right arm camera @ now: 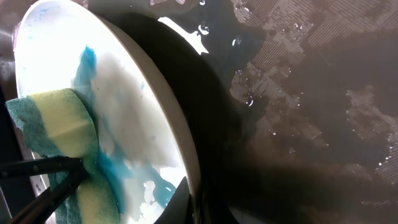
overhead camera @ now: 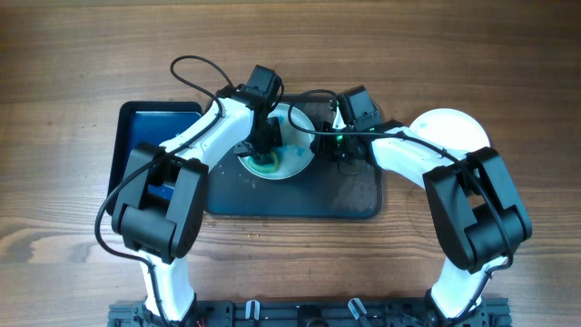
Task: Clean dirty plates on tray and stack at the side
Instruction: 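Scrub the bottom plate with the sponge in the left gripper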
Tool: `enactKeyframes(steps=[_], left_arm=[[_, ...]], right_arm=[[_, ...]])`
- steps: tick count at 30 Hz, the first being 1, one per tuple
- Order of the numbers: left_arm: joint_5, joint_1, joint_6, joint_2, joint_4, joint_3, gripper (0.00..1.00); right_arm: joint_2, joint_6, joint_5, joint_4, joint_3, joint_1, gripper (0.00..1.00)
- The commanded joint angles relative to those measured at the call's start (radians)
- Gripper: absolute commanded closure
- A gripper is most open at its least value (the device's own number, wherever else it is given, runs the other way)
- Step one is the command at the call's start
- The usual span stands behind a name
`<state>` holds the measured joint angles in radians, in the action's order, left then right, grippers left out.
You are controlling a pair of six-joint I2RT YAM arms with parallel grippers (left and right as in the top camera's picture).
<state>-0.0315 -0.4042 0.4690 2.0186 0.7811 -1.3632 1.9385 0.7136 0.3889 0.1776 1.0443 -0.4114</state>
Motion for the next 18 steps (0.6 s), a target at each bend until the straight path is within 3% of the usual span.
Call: enactKeyframes(steps=[1, 4, 9, 12, 13, 15, 18], left_arm=[[-0.252, 0.007, -0.201, 0.065, -0.069, 0.015, 0.96], [-0.477, 0.006, -0.298, 0.065, -0.117, 0.015, 0.96], [-0.459, 0.007, -0.297, 0.065, -0.295, 0.015, 0.96], [-0.211, 0.007, -0.199, 0.065, -0.336, 0.015, 0.96], [0.039, 0.007, -0.076, 0.065, -0.309, 0.015, 0.96], [0.266, 0.008, 0.04, 0.065, -0.251, 0.015, 0.96], [0.486, 0.009, 0.142, 0.065, -0.137, 0.015, 0.96]], right_arm=[[0.034, 0.0, 0.013, 0.007, 0.003, 0.0, 0.96], [0.034, -0.004, 0.021, 0.006, 0.003, 0.0, 0.96], [0.034, -0.005, 0.025, 0.007, 0.003, 0.0, 0.96], [0.034, -0.004, 0.024, 0.007, 0.003, 0.0, 0.96], [0.034, -0.005, 0.025, 0.007, 0.003, 0.0, 0.95], [0.034, -0.006, 0.024, 0.007, 0.003, 0.0, 0.96], [0.034, -0.007, 0.025, 0.007, 0.003, 0.0, 0.96]])
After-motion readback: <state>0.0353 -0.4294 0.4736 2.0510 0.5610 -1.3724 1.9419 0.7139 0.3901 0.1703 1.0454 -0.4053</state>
